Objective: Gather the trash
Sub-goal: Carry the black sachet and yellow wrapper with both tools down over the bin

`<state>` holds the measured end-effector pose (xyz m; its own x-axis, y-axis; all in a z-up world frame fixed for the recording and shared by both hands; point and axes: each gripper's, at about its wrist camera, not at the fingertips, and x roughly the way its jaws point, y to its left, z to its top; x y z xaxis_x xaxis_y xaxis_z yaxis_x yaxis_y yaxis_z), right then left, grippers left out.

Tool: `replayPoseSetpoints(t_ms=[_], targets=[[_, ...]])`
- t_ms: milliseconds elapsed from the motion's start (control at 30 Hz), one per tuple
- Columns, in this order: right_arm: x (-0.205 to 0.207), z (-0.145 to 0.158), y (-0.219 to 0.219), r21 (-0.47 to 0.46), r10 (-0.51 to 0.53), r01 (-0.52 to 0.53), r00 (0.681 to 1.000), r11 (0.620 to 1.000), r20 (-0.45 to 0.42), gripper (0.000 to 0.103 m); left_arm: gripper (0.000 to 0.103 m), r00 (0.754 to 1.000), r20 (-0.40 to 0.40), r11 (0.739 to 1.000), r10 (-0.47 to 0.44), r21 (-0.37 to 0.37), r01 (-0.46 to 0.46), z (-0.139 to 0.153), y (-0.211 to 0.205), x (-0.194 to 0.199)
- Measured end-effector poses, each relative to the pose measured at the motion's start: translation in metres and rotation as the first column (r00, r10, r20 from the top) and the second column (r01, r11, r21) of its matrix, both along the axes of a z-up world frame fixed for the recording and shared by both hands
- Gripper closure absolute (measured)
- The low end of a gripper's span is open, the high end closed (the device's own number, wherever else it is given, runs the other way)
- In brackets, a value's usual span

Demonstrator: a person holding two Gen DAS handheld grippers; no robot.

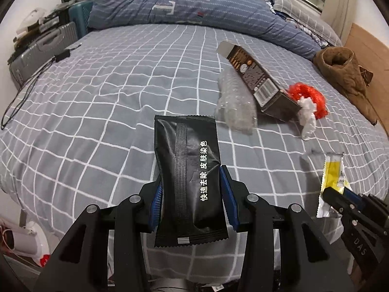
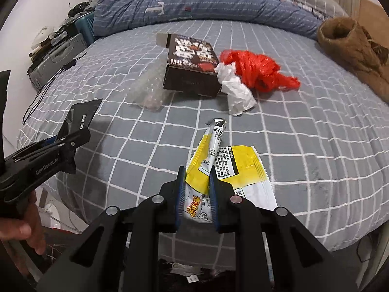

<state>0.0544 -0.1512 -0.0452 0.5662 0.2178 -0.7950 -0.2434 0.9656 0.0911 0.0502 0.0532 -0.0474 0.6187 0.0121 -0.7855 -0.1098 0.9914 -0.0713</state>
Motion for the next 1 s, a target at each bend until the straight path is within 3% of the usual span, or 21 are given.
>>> replayPoseSetpoints(t_ms=[567,1000], targets=[[-0.05,0.022,-0.025,0.012,-0.004,0.004,0.999,1.0,0.053,0.085,0.062,0.997,-0.003,0.997,-0.072,-0.004,0.072,0.003,-0.043,-0.066],[-0.095,0.02,-0.036,0.013,-0.02,0.02,0.999,1.0,0.049,0.085,0.062,0.993,-0.035,0.993,-0.114,-0.016,0.113,-0.01,-0.064,-0.121]])
